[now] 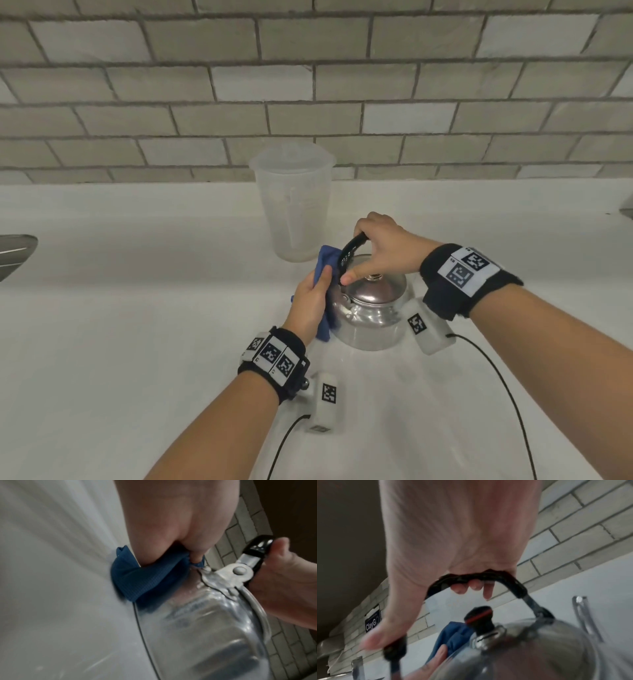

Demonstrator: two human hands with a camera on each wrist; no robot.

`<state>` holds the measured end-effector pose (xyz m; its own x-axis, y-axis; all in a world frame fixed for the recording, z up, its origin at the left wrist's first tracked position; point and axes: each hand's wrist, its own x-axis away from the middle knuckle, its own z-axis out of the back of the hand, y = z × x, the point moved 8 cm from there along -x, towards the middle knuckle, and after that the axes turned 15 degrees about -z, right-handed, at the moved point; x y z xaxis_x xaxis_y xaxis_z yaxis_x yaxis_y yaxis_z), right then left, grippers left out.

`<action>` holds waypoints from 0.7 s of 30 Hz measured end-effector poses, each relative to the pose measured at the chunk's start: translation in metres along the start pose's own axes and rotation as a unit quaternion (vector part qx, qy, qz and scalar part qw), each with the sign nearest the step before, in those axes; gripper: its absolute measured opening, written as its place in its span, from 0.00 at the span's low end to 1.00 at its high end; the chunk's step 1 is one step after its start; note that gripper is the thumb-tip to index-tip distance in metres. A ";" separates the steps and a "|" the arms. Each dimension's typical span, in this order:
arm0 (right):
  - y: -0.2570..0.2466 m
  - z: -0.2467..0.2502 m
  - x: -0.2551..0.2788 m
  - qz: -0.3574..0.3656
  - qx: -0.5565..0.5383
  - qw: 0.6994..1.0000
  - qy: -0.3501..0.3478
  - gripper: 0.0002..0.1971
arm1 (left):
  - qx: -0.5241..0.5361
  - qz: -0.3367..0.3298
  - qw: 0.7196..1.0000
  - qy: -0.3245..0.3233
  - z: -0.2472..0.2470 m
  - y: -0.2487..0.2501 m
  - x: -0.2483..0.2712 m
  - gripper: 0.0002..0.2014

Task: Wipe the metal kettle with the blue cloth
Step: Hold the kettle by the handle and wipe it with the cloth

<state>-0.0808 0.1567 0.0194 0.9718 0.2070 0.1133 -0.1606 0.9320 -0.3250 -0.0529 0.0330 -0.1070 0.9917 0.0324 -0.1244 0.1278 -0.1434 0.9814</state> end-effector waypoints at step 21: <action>0.022 0.014 -0.013 -0.169 -0.021 0.974 0.152 0.35 | -0.048 -0.058 0.990 0.116 -0.007 0.018 0.039 0.21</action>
<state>-0.0992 0.1786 0.0236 0.9750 -0.2137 -0.0604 0.1789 0.9170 -0.3566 -0.0117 0.0390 -0.0934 0.9390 0.2716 -0.2111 0.2277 -0.0309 0.9732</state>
